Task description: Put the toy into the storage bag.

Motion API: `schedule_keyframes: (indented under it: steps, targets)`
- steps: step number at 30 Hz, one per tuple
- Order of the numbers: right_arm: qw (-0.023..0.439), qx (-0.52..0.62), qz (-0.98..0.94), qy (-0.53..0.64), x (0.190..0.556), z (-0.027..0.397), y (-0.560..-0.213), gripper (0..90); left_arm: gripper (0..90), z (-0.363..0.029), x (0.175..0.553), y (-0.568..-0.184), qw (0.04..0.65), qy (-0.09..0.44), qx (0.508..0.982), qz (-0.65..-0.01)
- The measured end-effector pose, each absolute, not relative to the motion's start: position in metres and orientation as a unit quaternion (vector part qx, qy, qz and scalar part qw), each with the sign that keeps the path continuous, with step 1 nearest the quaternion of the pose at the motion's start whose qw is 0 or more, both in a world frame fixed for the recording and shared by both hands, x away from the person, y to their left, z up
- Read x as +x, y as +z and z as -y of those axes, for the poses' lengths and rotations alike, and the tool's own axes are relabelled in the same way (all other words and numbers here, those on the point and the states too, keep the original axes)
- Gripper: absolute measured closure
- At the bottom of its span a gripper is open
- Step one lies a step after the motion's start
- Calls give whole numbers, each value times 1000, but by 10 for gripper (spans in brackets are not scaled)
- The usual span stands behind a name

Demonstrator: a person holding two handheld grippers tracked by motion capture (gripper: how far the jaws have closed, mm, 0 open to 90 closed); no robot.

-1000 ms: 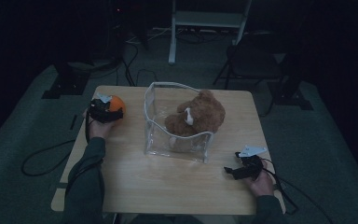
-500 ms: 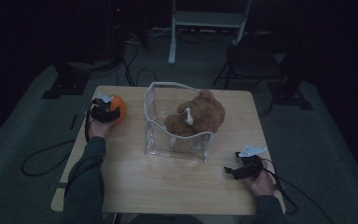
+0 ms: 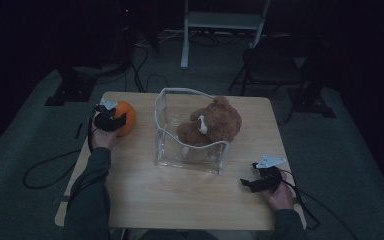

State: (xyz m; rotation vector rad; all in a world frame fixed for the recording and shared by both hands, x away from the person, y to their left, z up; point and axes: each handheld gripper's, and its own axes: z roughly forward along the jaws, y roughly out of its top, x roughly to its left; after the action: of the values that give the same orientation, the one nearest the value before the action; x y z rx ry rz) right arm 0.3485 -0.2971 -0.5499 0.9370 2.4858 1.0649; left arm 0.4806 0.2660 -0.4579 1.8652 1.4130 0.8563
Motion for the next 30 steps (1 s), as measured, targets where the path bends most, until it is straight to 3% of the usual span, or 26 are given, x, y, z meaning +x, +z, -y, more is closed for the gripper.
schedule_keyframes:
  steps: [30]
  targets:
    - [139,324,-860,368,348,297,-550,115,515,-253,469,-422,366,336,712,-496]
